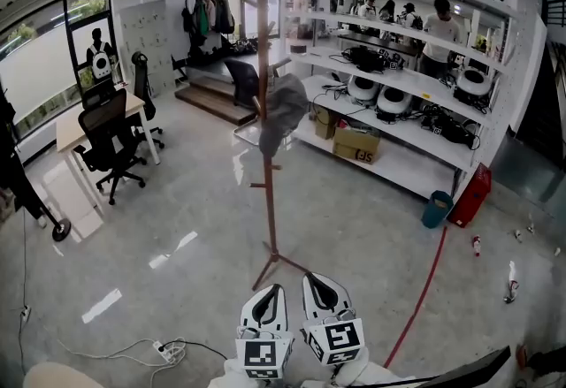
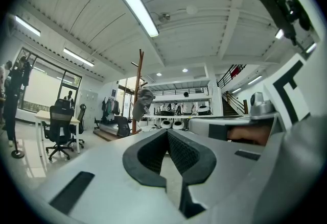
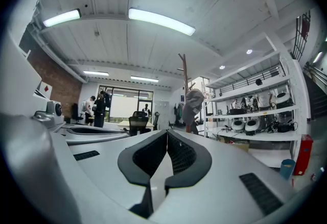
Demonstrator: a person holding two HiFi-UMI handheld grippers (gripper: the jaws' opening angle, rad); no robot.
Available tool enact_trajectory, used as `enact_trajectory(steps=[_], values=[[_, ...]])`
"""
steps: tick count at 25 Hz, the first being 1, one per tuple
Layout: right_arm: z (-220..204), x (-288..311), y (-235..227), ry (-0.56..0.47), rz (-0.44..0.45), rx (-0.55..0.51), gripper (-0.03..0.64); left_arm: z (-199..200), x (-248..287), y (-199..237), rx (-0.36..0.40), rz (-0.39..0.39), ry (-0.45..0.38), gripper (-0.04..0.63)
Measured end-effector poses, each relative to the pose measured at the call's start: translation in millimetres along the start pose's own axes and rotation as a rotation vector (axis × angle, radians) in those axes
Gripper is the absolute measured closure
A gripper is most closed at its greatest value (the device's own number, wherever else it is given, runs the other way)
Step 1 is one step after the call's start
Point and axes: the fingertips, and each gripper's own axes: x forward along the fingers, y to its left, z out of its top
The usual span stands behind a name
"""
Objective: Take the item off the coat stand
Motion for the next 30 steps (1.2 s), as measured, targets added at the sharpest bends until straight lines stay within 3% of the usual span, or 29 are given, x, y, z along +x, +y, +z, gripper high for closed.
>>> enact_trajectory(steps=[30], values=[[-0.5,99.8,-17.7,-0.006,-0.041,0.02,0.606,10.2,94.1,59.1,-0.022,-0.066,-0.007,0.595]])
